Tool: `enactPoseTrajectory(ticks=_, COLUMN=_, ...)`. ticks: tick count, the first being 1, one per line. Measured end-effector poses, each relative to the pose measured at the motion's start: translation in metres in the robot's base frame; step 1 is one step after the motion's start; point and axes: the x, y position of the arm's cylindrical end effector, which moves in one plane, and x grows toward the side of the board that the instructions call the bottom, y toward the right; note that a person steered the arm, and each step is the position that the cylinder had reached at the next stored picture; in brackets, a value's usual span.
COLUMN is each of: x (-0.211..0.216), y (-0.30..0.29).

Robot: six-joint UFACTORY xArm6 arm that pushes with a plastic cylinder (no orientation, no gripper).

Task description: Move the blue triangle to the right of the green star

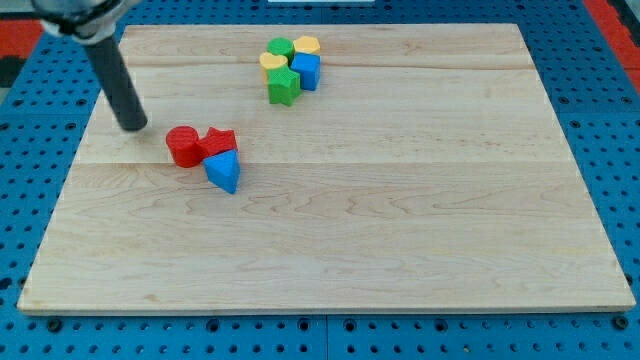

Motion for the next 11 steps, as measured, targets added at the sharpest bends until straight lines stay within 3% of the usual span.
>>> enactPoseTrajectory(ticks=1, x=0.053, y=0.023)
enactPoseTrajectory(ticks=2, x=0.08, y=0.088)
enactPoseTrajectory(ticks=4, x=0.062, y=0.125)
enactPoseTrajectory(ticks=11, x=-0.004, y=0.149)
